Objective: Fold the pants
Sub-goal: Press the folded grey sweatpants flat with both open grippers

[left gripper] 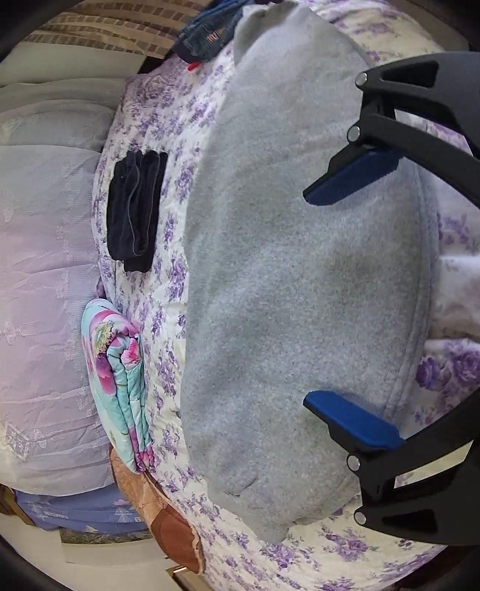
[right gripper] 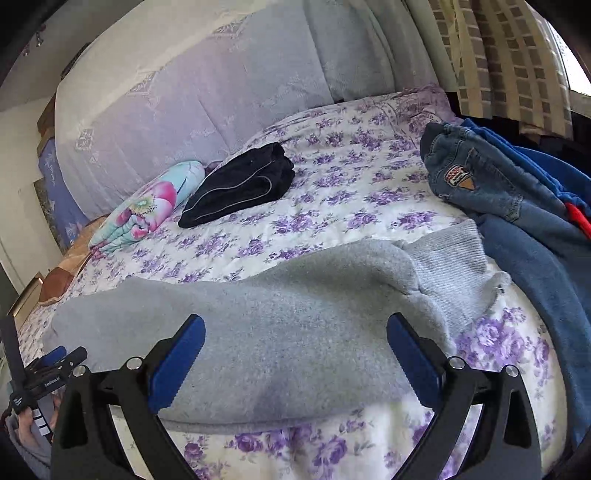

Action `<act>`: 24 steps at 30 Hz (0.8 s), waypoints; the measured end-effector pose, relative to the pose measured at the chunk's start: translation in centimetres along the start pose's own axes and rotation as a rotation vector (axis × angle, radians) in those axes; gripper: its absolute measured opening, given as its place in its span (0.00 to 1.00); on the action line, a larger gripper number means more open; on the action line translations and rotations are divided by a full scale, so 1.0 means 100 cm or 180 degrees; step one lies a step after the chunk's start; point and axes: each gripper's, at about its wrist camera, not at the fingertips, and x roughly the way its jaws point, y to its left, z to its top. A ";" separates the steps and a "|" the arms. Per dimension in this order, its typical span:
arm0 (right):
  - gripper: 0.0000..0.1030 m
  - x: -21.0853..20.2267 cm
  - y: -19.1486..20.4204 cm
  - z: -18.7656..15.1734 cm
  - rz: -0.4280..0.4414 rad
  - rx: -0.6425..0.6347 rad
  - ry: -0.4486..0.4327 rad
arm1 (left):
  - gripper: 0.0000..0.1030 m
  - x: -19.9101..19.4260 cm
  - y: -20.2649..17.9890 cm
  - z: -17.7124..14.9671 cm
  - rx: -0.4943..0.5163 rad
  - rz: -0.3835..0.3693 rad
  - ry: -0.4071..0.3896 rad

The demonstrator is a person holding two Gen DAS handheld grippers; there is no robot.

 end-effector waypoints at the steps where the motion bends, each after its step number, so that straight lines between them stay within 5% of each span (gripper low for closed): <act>1: 0.96 -0.007 0.000 -0.002 -0.0059 0.0045 -0.0028 | 0.95 -0.007 0.001 0.002 -0.0058 -0.0080 -0.0024; 4: 0.96 -0.033 0.016 -0.009 -0.0175 0.0056 -0.0226 | 0.95 -0.027 -0.004 0.010 -0.0107 -0.0166 -0.0116; 11: 0.96 -0.073 0.102 -0.017 0.0135 -0.0590 -0.0611 | 0.95 -0.074 -0.035 0.016 -0.0084 -0.0243 -0.0268; 18: 0.96 -0.049 0.132 -0.053 0.0058 -0.0788 -0.0217 | 0.95 -0.071 -0.056 -0.002 0.0054 -0.0137 -0.0175; 24: 0.96 -0.053 0.120 -0.050 0.0067 -0.0591 -0.0289 | 0.95 -0.062 -0.056 -0.007 0.0118 -0.0064 -0.0093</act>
